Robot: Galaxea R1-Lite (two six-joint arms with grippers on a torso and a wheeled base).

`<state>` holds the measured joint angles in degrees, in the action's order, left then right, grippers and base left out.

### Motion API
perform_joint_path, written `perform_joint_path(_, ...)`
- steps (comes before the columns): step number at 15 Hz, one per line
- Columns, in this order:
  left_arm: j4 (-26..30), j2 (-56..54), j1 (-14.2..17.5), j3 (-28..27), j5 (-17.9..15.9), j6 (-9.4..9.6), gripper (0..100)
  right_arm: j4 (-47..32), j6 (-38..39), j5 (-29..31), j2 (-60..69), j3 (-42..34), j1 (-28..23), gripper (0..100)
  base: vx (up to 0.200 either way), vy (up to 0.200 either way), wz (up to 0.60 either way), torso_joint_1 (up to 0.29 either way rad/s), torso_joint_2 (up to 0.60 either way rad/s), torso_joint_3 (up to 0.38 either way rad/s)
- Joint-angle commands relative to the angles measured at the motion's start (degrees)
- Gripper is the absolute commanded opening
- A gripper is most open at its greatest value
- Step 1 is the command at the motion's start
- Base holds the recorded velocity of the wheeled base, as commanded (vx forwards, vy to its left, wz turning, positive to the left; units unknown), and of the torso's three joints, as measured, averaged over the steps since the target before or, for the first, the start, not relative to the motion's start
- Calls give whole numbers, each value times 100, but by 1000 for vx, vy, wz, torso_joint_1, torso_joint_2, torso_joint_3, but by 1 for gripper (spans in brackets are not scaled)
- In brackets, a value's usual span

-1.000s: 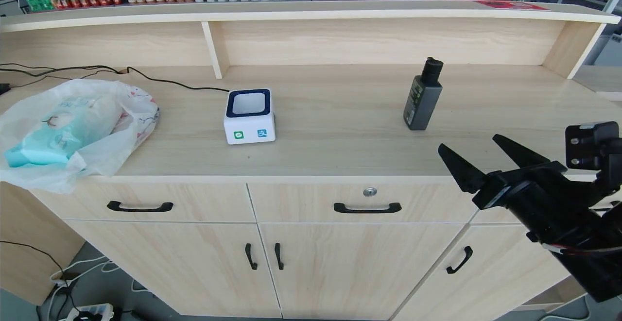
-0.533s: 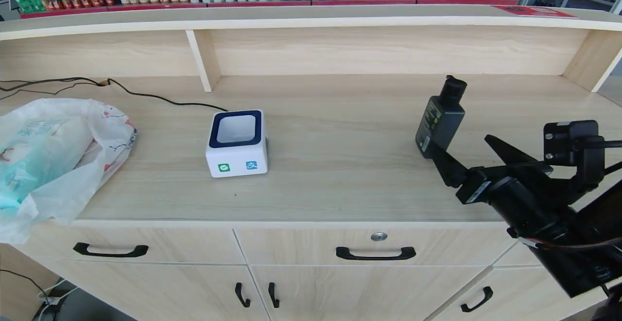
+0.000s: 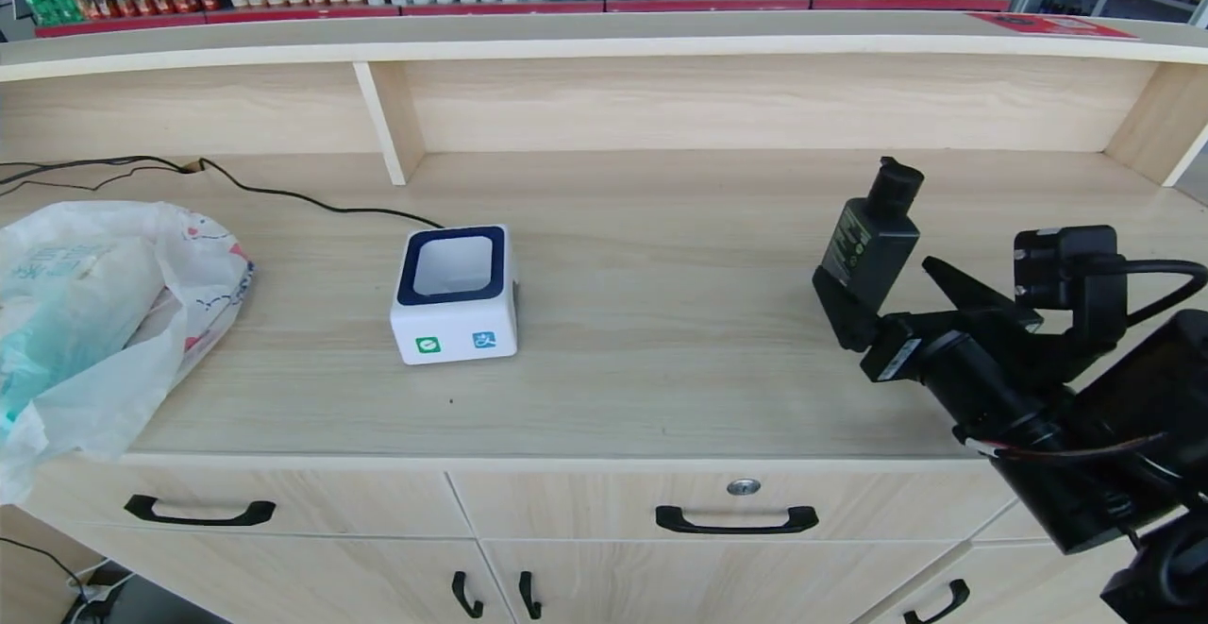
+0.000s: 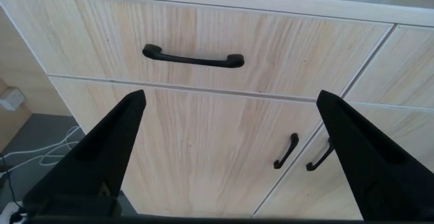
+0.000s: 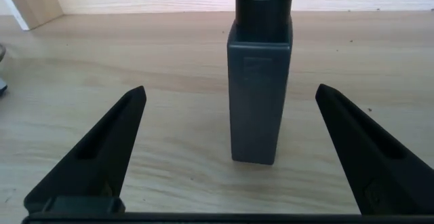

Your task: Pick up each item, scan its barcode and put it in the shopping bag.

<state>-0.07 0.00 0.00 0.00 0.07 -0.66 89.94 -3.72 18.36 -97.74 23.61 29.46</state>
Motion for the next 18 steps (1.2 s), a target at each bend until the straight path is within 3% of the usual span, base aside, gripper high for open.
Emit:
perform_joint_path(1,-1,0,0,0,1,-4,100,6,-6,10,-377,293,24,100,0,0,0,0,0,0)
perform_joint_path(6,-1,0,0,0,1,4,100,6,-15,150,-667,671,33,100,0,0,0,0,0,0)
perform_joint_path(18,-19,0,0,0,1,-4,100,6,47,194,-1089,1216,-600,100,0,0,0,0,0,0)
